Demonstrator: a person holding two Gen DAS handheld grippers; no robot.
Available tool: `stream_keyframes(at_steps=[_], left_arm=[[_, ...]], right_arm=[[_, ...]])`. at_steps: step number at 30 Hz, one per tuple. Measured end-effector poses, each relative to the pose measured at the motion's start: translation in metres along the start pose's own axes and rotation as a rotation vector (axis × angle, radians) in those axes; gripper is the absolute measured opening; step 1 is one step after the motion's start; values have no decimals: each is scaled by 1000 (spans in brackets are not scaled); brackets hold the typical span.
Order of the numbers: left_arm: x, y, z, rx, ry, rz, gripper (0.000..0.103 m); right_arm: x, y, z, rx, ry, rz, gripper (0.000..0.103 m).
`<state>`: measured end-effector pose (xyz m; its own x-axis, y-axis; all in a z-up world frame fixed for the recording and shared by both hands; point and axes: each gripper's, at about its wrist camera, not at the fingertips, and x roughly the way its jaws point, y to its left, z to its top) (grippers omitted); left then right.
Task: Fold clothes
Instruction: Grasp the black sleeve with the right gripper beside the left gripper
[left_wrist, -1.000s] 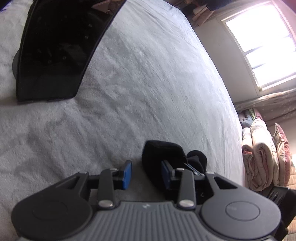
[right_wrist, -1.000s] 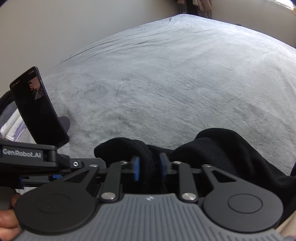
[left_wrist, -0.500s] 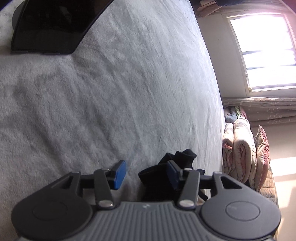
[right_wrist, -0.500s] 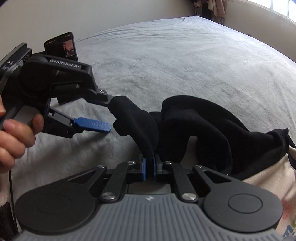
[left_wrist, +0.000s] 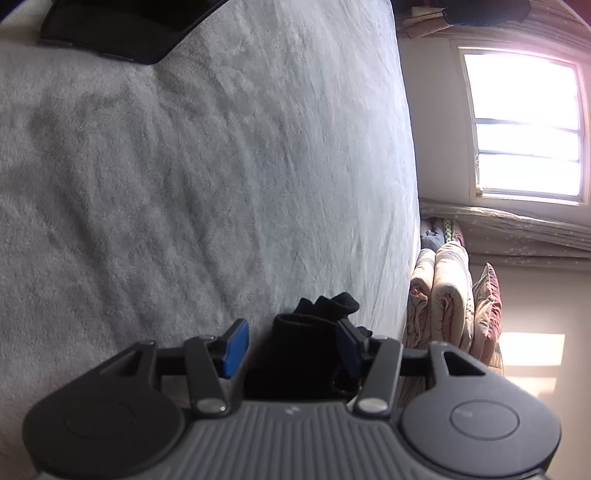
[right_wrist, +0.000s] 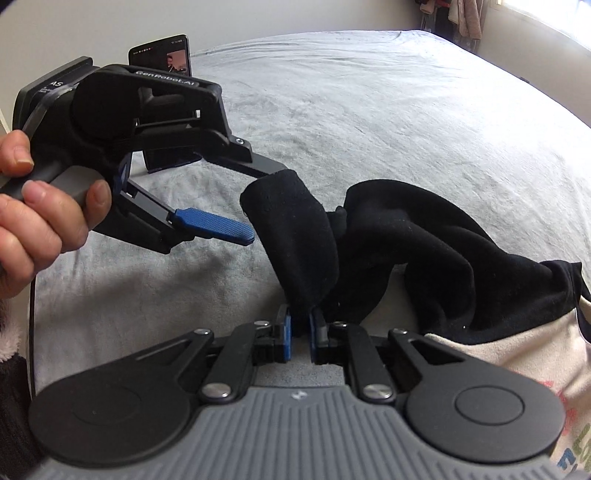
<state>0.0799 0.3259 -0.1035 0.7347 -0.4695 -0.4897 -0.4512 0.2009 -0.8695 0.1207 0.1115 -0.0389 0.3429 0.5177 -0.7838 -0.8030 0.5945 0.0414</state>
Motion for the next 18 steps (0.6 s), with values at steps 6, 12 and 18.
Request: stream_keyframes(at_steps=[6, 12, 18], left_arm=[[7, 3, -2, -18, 41, -20, 55], [15, 4, -8, -12, 20, 56, 36], [11, -22, -17, 190, -126, 150, 8]], right_arm=[[4, 16, 2, -98, 4, -24, 15], [6, 26, 2, -164, 9, -33, 15], [4, 22, 0, -144, 5, -28, 15]])
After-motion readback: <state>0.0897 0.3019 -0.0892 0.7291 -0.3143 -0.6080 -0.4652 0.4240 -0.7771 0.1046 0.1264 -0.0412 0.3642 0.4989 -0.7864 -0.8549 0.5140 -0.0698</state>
